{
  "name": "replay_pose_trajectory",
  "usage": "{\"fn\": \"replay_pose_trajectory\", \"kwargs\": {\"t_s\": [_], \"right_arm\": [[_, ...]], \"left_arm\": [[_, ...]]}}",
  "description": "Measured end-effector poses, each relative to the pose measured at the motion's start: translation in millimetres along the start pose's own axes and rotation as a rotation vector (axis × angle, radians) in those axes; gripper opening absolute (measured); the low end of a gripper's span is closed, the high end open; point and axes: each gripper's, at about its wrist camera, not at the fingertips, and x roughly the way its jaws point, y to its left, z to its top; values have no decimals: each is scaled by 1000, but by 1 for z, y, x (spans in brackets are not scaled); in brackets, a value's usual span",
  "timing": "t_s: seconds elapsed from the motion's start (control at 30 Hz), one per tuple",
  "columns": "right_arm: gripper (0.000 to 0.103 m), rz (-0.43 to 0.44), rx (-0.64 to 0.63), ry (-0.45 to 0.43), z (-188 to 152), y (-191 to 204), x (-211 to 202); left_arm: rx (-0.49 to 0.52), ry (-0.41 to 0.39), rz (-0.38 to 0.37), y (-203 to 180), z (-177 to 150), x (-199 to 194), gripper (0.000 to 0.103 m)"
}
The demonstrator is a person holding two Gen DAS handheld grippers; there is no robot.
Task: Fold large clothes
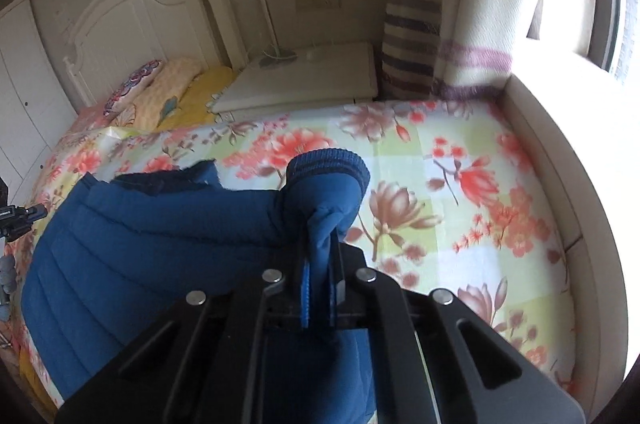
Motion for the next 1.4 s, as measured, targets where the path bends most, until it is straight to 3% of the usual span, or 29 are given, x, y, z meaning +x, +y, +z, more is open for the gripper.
{"fn": "replay_pose_trajectory", "kwargs": {"t_s": [0.07, 0.1, 0.13, 0.17, 0.23, 0.3, 0.37, 0.4, 0.43, 0.5, 0.57, 0.67, 0.8, 0.9, 1.0, 1.07, 1.1, 1.17, 1.23, 1.3, 1.37, 1.4], "right_arm": [[7, 31, 69, 9, -16, -18, 5], [7, 60, 106, 6, -21, -26, 5], [7, 86, 135, 1, -24, -32, 4], [7, 96, 143, -2, -26, -35, 3], [7, 89, 126, -3, -26, -33, 1], [7, 60, 91, 2, -26, -26, 2], [7, 42, 71, 9, -26, -22, 5], [7, 40, 70, 10, -25, -22, 7], [8, 42, 75, 9, -26, -23, 7], [7, 54, 80, -11, -27, -25, 4], [6, 71, 65, -66, -29, -21, -11], [5, 105, 25, -145, -29, -5, -53], [5, 140, -32, -279, -5, 18, -114], [5, 128, -51, -283, 21, 29, -110], [5, 79, -24, -168, 26, 32, -56], [5, 8, -1, -73, 8, 23, -14], [5, 6, 24, -49, -1, 14, -2], [5, 59, 142, -24, -20, -13, 12], [5, 118, 213, -27, -27, -29, 12], [6, 103, 181, -25, -29, -27, 8], [6, 69, 137, -16, -27, -19, 9], [6, 55, 121, -11, -26, -15, 11]], "left_arm": [[79, 64, -24, -15, 2, 25, 28], [85, 72, -30, -18, 3, 32, 46], [88, 78, -52, -20, 8, 41, 81], [86, 64, -73, -20, 15, 47, 97], [82, 64, -76, -19, 29, 57, 99], [46, 114, -52, -12, 39, 77, 99], [47, 179, -59, -14, 37, 94, 93], [67, 172, -43, -16, 35, 96, 68], [88, 131, 2, -18, 34, 92, 23], [107, 18, -33, -27, 25, 66, 10], [171, -64, -40, -48, 7, 30, 8], [201, -130, -119, -73, -25, -30, 7], [259, -253, -51, -89, -40, -100, 7], [198, -316, 19, -71, -17, -123, 7], [59, -202, -73, -31, 5, -79, 8], [41, -145, -43, -22, 3, -42, 9], [43, -72, -49, -17, 1, -20, 9], [27, 2, -62, -7, -1, 4, 10], [12, 50, -109, 1, 0, 28, 20], [-2, 55, -141, 4, 8, 39, 24], [3, 70, -174, 3, 17, 51, 94], [14, 62, -222, 2, 24, 56, 98]]}}
